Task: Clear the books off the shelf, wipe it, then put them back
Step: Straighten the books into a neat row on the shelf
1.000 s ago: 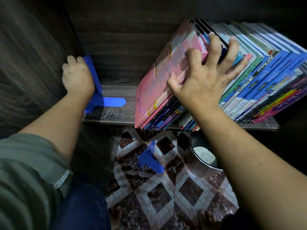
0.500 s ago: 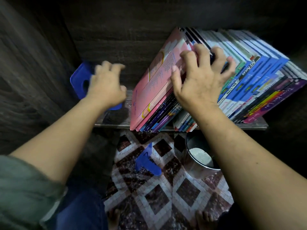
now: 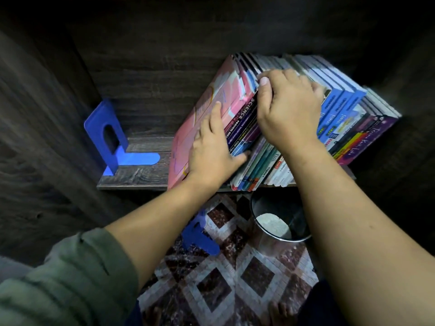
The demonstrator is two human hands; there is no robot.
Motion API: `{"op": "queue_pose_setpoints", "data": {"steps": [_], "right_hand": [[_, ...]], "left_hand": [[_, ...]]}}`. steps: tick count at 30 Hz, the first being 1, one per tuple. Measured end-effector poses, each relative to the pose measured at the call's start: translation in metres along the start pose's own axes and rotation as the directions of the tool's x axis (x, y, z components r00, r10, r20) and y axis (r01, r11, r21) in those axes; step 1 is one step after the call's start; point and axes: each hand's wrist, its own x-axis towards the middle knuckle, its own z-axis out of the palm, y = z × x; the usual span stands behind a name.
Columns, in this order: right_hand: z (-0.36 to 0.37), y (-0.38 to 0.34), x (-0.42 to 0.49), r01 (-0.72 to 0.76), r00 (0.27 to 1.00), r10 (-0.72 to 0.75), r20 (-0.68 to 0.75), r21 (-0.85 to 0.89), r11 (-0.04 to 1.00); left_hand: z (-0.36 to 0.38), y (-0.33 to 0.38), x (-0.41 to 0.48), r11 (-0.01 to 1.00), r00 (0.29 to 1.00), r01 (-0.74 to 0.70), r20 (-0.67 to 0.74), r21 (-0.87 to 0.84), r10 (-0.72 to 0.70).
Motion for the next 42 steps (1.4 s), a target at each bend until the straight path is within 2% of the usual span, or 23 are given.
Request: {"op": "queue_pose_setpoints", "data": {"steps": [6, 10, 15, 17, 20, 22, 24, 28, 32, 35, 36, 37, 38, 39, 40, 41, 42], "right_hand": [[-0.005, -0.004, 0.006, -0.007, 1.0, 0.004, 0.025, 0.117, 0.993], [-0.005, -0.018, 0.005, 0.025, 0.989, -0.041, 0.14, 0.115, 0.993], [-0.003, -0.036, 0.007, 0.112, 0.939, -0.207, 0.273, 0.326, 0.939], [-0.001, -0.039, 0.007, 0.142, 0.941, -0.187, 0.282, 0.172, 0.975], [-0.001, -0.035, 0.01, 0.023, 0.962, 0.032, 0.272, -0.197, 0.98], [-0.001, -0.033, 0.009, -0.048, 0.936, 0.15, 0.318, -0.307, 0.95], [0.002, -0.035, 0.004, 0.005, 0.933, 0.132, 0.335, -0.379, 0.925], [0.018, -0.048, -0.008, 0.153, 0.938, -0.03, 0.345, -0.336, 0.93], [0.037, -0.048, -0.009, 0.155, 0.911, 0.025, 0.412, -0.397, 0.905], [0.06, -0.054, -0.01, 0.151, 0.894, -0.001, 0.448, -0.298, 0.942], [0.069, -0.057, -0.015, 0.159, 0.856, -0.035, 0.517, -0.198, 0.967], [0.078, -0.061, -0.021, 0.127, 0.767, -0.058, 0.639, -0.063, 0.99], [0.087, -0.066, -0.031, 0.047, 0.602, -0.082, 0.794, 0.068, 0.997], [0.098, -0.071, -0.043, -0.057, 0.399, -0.118, 0.909, 0.153, 0.987], [0.11, -0.079, -0.056, -0.138, 0.247, -0.155, 0.957, 0.193, 0.971], [0.124, -0.087, -0.071, -0.186, 0.204, -0.176, 0.963, 0.215, 0.959], [0.136, -0.096, -0.084, -0.232, 0.259, -0.174, 0.95, 0.236, 0.943]], "left_hand": [[-0.004, -0.01, 0.007, 0.997, 0.991, 0.051, -0.12, -0.064, -0.059], [-0.015, -0.022, 0.009, 0.979, 0.961, 0.118, -0.231, -0.164, -0.155], [-0.039, -0.031, 0.019, 0.964, 0.867, 0.173, -0.434, -0.202, -0.247], [-0.05, -0.033, 0.026, 0.969, 0.852, 0.176, -0.467, -0.171, -0.237], [-0.06, -0.034, 0.03, 0.964, 0.855, 0.2, -0.449, -0.176, -0.26], [-0.064, -0.036, 0.032, 0.952, 0.848, 0.225, -0.439, -0.209, -0.297], [-0.069, -0.039, 0.033, 0.936, 0.829, 0.253, -0.445, -0.244, -0.34], [-0.082, -0.058, 0.036, 0.887, 0.75, 0.313, -0.485, -0.339, -0.45], [-0.096, -0.083, 0.043, 0.86, 0.664, 0.315, -0.553, -0.402, -0.502], [-0.103, -0.097, 0.05, 0.854, 0.636, 0.309, -0.576, -0.42, -0.513], [-0.104, -0.099, 0.05, 0.854, 0.632, 0.297, -0.583, -0.428, -0.511], [-0.104, -0.099, 0.05, 0.855, 0.631, 0.279, -0.588, -0.436, -0.506], [-0.102, -0.099, 0.05, 0.859, 0.63, 0.257, -0.597, -0.442, -0.496], [-0.1, -0.096, 0.049, 0.862, 0.629, 0.237, -0.605, -0.449, -0.488], [-0.097, -0.093, 0.049, 0.862, 0.625, 0.223, -0.612, -0.455, -0.485], [-0.096, -0.092, 0.049, 0.864, 0.627, 0.21, -0.616, -0.457, -0.478], [-0.097, -0.092, 0.049, 0.871, 0.627, 0.197, -0.625, -0.45, -0.465]]}}
